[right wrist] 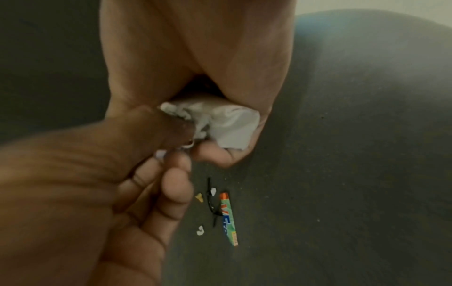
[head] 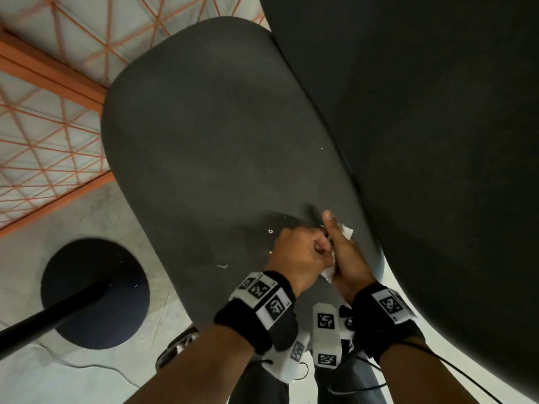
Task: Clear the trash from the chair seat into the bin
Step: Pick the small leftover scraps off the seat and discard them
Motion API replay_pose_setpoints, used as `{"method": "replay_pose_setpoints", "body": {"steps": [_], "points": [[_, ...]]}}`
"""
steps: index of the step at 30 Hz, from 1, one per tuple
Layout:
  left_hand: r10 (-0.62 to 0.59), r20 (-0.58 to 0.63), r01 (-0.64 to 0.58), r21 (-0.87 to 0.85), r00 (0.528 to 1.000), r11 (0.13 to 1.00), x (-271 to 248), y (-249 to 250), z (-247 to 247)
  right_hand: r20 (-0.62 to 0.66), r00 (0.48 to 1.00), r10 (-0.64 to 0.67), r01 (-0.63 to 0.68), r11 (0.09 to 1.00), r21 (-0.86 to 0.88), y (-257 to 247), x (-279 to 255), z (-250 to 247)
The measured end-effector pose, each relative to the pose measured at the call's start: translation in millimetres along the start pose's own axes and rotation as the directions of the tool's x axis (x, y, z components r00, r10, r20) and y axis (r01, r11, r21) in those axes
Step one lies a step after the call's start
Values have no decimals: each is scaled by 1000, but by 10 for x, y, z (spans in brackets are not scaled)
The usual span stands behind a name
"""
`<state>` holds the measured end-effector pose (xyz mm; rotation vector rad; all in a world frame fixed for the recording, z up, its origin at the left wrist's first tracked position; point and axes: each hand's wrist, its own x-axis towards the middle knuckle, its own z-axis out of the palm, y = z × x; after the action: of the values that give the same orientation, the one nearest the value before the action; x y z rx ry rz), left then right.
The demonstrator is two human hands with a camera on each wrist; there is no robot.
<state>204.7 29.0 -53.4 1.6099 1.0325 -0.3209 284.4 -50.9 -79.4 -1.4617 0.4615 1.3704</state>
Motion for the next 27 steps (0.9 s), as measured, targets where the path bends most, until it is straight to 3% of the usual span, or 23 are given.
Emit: {"method": "replay_pose_setpoints", "body": {"steps": [4,8,10,12,14,16,18,22,27], "points": [[77,-17,-78,-60,997,995,-62,6,23,179,983,28,-49,993,109,12,-51,-80],[54,-5,-54,-88,999,995,-64,-74,-95,346,935,79,-167,958,234,71,-53,-126],[71,12,-70,-71,997,995,-88,-107,-168,380,918,108,-209,950,234,108,-56,-124],[103,71,-90,-169,992,981,-148,-103,-244,404,906,124,-227,949,218,149,-74,-123],[95,151,-53,-266,984,963,-167,-153,-349,395,908,141,-227,957,181,171,-91,-108],[45,188,5,-258,981,966,-131,-302,-474,386,908,163,-245,954,172,190,-94,-102],[-15,116,35,-165,993,986,-85,-478,-550,340,922,186,-242,962,129,188,-89,-99],[3,-134,37,292,991,956,-47,-606,-460,230,961,157,-178,981,73,169,-79,-139],[108,-159,-17,488,981,873,54,-520,-230,183,974,135,-162,977,140,179,-41,-206]]}}
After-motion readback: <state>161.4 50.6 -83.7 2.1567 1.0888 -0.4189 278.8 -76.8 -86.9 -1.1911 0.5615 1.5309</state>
